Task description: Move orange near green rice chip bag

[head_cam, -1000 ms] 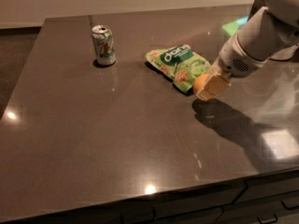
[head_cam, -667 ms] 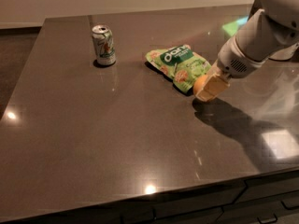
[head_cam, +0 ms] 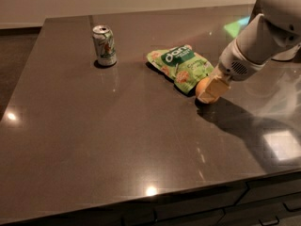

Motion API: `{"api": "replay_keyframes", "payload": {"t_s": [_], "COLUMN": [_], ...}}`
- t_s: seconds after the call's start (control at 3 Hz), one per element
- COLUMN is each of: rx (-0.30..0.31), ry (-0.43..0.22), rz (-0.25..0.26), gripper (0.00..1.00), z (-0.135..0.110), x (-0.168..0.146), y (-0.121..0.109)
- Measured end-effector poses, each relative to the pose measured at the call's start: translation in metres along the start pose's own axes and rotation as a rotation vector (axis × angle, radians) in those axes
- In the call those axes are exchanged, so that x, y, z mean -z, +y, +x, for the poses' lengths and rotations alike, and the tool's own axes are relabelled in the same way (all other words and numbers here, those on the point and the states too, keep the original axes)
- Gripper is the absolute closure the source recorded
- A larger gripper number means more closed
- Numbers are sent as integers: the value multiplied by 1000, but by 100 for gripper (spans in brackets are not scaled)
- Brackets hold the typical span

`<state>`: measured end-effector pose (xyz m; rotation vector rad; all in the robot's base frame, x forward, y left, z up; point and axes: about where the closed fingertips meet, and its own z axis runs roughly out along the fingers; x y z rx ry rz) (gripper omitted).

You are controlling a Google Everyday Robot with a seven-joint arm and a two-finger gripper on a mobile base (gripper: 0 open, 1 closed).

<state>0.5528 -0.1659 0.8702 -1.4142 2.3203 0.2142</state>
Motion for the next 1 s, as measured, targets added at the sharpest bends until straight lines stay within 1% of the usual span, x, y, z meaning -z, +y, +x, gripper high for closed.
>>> {"api": "replay_keyframes", "payload": {"t_s": [0.33,0.67,1.0], "rx": [-11,-10,-10], "ry": [6,2,2], "rz": [-12,-10,-10], "gripper": [6,0,0], "z": [4,5,5], "x": [-5,-5,-5], "y": [-2,-2,-2]}}
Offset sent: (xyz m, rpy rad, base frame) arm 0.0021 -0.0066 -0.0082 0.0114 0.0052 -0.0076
